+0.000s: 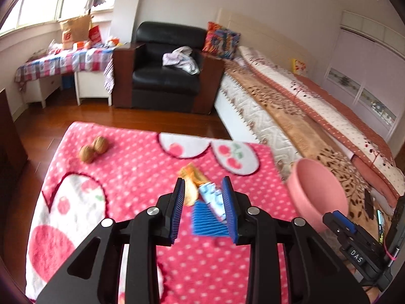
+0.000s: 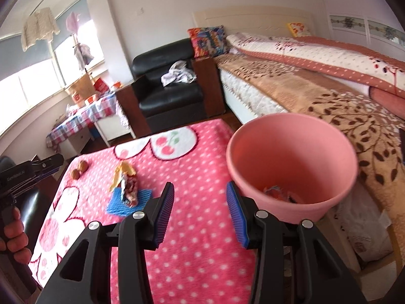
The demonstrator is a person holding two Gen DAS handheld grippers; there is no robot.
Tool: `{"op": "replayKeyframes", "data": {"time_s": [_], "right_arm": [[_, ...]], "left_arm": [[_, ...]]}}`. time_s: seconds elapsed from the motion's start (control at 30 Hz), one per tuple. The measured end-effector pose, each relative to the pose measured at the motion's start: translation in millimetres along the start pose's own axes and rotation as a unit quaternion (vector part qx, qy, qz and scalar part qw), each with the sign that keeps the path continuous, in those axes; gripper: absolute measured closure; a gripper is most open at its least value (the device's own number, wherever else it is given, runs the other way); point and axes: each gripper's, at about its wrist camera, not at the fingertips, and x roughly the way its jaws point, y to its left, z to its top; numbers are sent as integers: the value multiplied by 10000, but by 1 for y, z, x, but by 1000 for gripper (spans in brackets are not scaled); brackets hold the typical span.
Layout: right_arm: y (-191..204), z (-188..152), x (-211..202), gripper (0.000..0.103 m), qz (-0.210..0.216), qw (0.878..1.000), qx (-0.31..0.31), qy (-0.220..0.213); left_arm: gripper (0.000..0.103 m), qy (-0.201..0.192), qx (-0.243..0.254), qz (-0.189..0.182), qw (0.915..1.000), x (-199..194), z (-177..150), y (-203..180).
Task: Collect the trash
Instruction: 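Move both open tools back over the table toward the orange peel, then grasp the orange peel with the left tool while the right tool grasps the light blue cloth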
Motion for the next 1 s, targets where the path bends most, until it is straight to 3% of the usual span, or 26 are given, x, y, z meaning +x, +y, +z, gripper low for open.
{"op": "replayKeyframes", "data": {"time_s": [0.27,0.57,0.77,0.83,1.0], "right_arm": [[20,-5,26,61,459,9981,-231,332],[69,3,83,61,1161,9881,-547,853],[99,2,120,61,1233,9822,-886,1109],[106,1,129,63,1233,9807,-966,1169],[111,-6,149,80,1116,9779,-1036,1432]], "left_arm": [[73,383,-176,190,9989,31,-12,23],[73,482,-193,194,9985,50,-16,36],[73,617,-139,142,9979,71,-14,38],[73,668,-119,102,9976,79,-14,36],[73,766,-27,64,9970,98,-14,31]]}}
